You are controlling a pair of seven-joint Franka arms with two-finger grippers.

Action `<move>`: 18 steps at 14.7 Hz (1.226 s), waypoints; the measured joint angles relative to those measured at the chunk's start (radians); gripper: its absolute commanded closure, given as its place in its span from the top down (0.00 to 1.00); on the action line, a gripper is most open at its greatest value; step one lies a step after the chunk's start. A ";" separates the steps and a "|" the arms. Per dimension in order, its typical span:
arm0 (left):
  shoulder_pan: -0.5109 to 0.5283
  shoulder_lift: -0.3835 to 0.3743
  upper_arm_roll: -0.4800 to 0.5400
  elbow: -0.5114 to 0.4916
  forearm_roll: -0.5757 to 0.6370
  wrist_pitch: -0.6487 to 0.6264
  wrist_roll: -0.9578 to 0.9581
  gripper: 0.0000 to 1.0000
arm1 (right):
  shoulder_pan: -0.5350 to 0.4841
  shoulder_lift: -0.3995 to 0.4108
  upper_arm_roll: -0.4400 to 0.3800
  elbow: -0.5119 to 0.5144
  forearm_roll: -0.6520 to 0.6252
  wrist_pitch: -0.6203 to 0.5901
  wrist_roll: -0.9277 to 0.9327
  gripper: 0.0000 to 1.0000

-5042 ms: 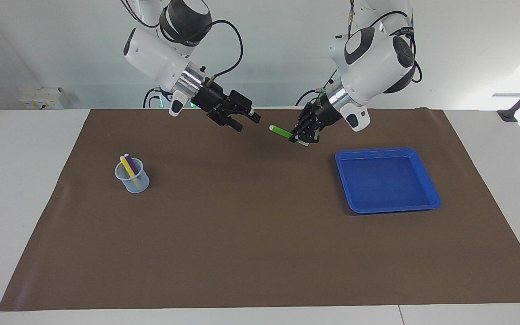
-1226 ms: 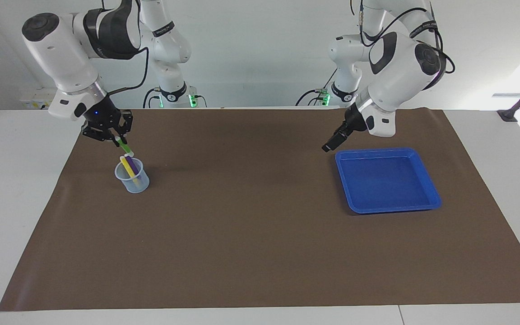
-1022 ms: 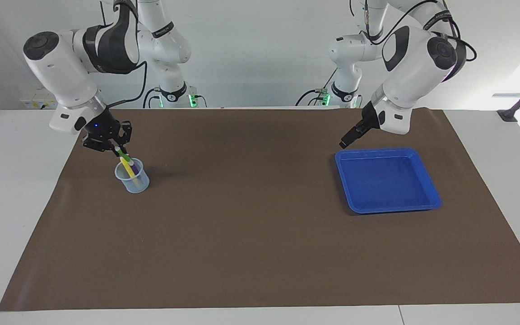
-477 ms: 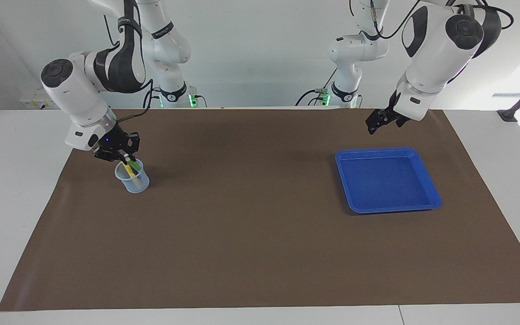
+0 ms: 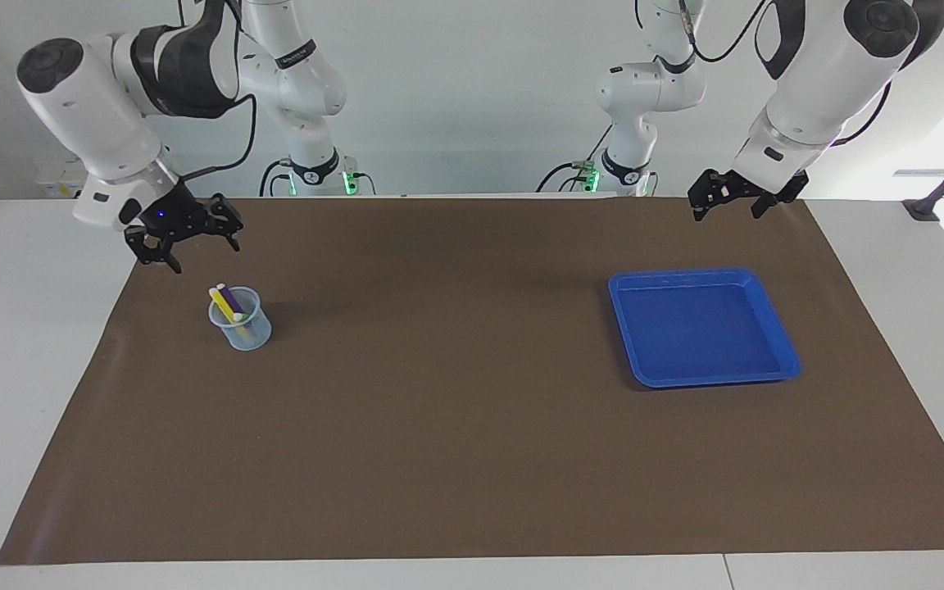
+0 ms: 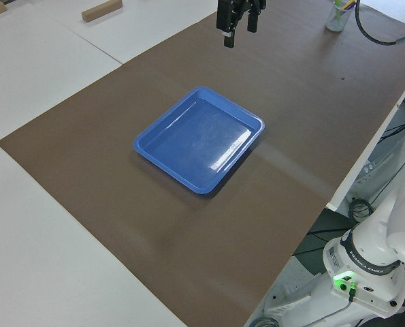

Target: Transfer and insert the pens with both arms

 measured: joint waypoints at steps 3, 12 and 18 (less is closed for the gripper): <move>-0.020 0.000 0.000 -0.001 0.000 0.000 0.002 1.00 | -0.001 -0.004 -0.016 0.116 -0.006 -0.118 0.016 1.00; -0.024 0.000 0.016 0.017 -0.073 0.000 -0.002 1.00 | 0.040 0.040 -0.009 0.274 -0.109 -0.293 0.233 1.00; -0.024 0.000 0.016 0.017 -0.073 0.000 -0.002 1.00 | 0.254 0.043 -0.225 0.272 -0.113 -0.309 0.267 1.00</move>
